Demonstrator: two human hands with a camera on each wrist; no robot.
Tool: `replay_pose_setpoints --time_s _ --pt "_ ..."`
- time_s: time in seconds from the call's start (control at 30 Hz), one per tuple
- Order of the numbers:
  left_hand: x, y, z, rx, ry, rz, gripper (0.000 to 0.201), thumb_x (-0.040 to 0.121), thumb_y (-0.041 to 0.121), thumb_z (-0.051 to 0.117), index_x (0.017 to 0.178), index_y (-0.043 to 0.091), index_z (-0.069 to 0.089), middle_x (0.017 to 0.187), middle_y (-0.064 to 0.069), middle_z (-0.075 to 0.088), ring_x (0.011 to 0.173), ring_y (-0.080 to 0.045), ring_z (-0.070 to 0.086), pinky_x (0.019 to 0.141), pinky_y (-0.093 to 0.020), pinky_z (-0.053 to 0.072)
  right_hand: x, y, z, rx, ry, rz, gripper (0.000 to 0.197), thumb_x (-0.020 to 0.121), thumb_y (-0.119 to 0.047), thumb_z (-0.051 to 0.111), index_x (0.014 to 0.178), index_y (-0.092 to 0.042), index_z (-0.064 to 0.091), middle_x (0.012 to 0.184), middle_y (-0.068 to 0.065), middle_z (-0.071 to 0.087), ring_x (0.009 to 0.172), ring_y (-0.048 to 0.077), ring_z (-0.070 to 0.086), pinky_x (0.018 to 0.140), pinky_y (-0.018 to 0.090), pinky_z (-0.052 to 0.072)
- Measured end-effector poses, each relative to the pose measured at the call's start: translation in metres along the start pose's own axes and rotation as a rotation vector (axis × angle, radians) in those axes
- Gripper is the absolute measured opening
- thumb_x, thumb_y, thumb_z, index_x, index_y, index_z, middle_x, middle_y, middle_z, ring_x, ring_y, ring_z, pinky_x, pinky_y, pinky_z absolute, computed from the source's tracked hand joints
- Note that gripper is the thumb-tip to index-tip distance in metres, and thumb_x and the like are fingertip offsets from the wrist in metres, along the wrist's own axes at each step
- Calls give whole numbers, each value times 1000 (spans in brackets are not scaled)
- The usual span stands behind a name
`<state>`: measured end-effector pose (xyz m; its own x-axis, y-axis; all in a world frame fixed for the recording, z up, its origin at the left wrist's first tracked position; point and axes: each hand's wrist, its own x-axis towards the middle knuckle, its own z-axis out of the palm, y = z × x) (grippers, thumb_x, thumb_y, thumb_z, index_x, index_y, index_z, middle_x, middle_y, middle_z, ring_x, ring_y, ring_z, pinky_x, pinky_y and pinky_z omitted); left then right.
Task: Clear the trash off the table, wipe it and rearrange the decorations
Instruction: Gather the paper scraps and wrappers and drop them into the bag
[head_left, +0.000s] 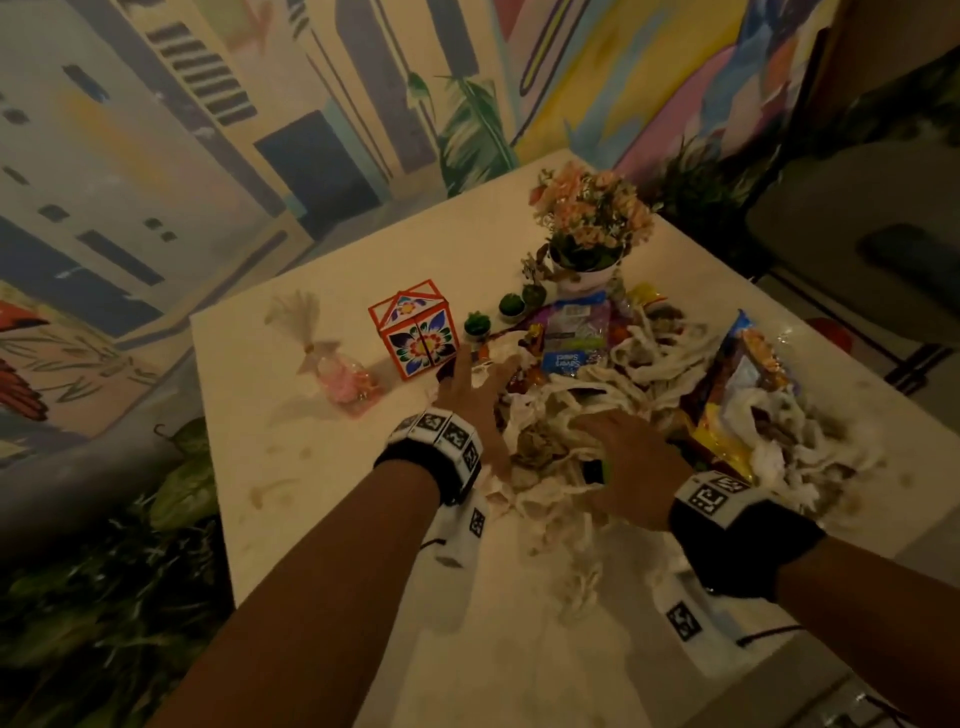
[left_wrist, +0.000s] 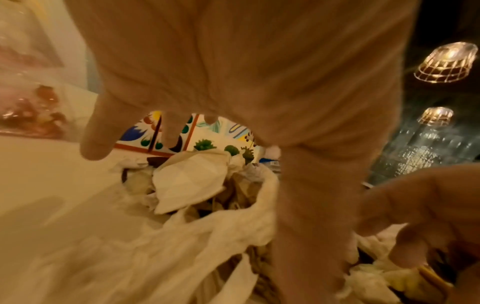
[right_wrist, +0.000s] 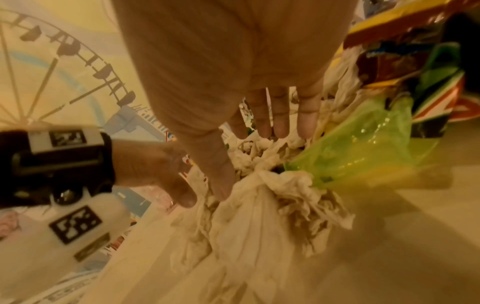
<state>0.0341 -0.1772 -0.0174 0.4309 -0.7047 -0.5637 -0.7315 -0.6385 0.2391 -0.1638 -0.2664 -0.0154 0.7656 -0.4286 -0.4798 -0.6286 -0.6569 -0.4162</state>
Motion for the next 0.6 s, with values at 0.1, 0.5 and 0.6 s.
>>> replay_pose_setpoints --time_s 0.1,0.5,0.6 --pt "11 7 8 88 -49 -2 122 49 57 85 142 55 6 151 4 -37 144 -43 3 109 -57 31 7 -2 3 -121 -29 45 107 66 -53 76 147 -35 9 153 2 10 142 33 13 108 47 32" --pt "-6 7 40 -137 182 -20 81 62 42 83 135 30 48 157 6 -8 140 -34 23 106 -46 40 42 9 24 -168 14 37 102 73 -38 74 144 -46 0 154 3 -1 141 41 8 108 52 36" --pt "-17 4 37 -275 264 14 74 60 30 85 126 21 54 158 -1 2 139 -31 28 104 -37 40 48 6 21 -175 18 -4 104 74 -33 73 145 -42 -2 155 3 -4 142 39 6 111 52 31"
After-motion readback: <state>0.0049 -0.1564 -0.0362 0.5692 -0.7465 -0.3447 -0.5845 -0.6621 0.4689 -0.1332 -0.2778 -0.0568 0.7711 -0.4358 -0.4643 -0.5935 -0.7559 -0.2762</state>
